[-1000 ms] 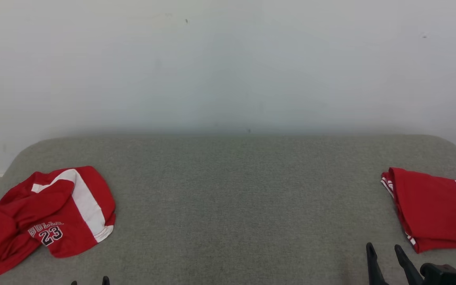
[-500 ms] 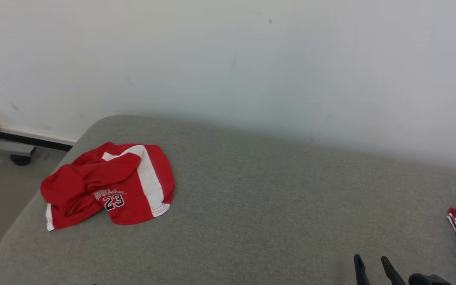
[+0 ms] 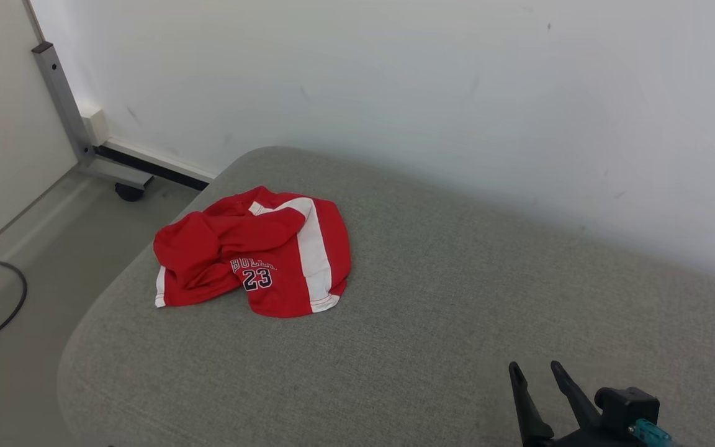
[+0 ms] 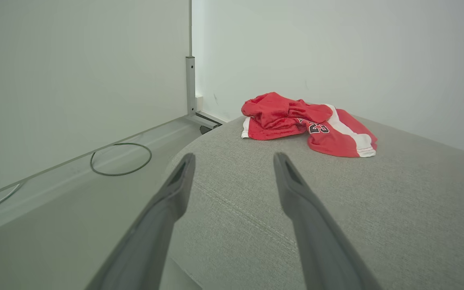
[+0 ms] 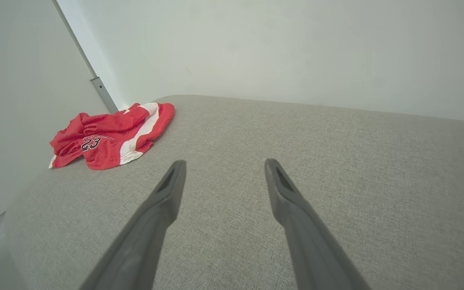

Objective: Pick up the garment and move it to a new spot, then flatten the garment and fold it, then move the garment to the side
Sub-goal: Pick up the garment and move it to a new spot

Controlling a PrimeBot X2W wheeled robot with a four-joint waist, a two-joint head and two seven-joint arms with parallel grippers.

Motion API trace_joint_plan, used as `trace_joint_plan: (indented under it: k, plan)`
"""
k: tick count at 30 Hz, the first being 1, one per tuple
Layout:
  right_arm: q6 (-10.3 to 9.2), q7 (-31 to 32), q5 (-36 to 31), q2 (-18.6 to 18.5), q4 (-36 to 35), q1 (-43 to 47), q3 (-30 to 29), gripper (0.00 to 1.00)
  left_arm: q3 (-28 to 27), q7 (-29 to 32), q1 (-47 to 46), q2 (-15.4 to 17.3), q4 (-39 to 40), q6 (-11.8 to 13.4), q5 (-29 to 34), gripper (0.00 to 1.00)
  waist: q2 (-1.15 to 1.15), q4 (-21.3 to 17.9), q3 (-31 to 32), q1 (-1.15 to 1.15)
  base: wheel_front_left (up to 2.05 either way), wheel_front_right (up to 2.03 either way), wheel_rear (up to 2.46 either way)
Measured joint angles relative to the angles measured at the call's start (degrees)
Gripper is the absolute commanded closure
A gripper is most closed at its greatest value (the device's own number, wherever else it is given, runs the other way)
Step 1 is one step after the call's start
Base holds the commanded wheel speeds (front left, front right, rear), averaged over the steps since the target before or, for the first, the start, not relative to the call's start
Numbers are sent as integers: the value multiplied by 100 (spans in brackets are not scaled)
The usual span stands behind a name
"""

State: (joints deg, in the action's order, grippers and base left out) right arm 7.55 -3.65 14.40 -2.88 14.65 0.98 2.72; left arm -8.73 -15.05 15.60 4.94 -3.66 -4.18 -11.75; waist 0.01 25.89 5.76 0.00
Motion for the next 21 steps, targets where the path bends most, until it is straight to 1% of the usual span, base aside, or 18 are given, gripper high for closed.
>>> trace_joint_plan:
  k: [6, 11, 14, 16, 18, 21]
  plan:
    - [0, -42, -40, -1, 158, -130, 51, 0, -48, 0, 60, -66, 83, 12, -52, 0, 0, 121, -129, 0, 0, 0, 0]
    - [0, -69, -46, -1, 198, -164, 64, 0, -54, 0, 64, -91, 96, 10, -54, 0, 0, 124, -133, 0, 0, 0, 0]
    - [0, -90, -46, 0, 192, -136, 53, 0, -34, 0, 7, -107, 41, -34, -170, 0, 0, 116, -132, 0, 0, 0, 0]
    - [0, -90, -48, 1, 159, -72, 16, 0, 52, 1, -158, -76, -58, -69, -160, 0, 0, 113, -138, 0, 0, 0, 0]
    - [0, -76, -127, -1, 88, 24, -68, 0, 182, 92, -413, 26, -219, -97, -98, 0, 0, 114, -153, 0, 0, 0, 0]
    - [0, -3, -192, 1, -122, 229, -230, 0, 343, 334, -1016, 160, -683, -177, -133, 0, 0, 125, -196, 0, 0, 0, 0]
